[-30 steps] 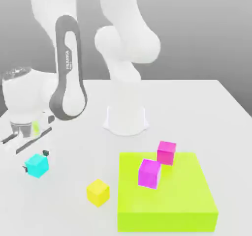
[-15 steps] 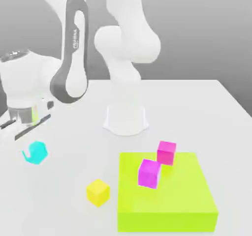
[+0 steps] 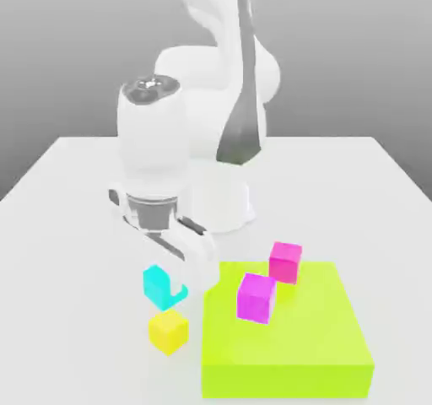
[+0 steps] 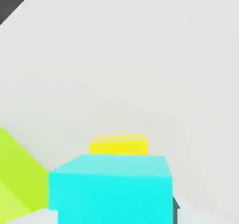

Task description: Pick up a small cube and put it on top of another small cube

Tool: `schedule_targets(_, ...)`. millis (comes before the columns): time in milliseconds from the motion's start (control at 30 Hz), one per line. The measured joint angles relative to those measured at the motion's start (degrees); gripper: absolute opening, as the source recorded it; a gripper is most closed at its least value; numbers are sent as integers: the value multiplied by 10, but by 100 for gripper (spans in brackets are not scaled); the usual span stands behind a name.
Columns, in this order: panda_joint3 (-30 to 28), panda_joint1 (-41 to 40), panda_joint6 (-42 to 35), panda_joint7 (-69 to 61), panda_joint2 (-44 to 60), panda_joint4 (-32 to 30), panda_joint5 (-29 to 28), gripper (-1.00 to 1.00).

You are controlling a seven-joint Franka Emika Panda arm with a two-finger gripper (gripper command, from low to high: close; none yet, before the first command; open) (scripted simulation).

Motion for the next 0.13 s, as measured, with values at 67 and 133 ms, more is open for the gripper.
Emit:
schedule_targets(67, -5, 2, 35, 7, 37, 2, -10, 100)
schedule_targets(133, -5, 2, 35, 7, 37, 2, -10, 100)
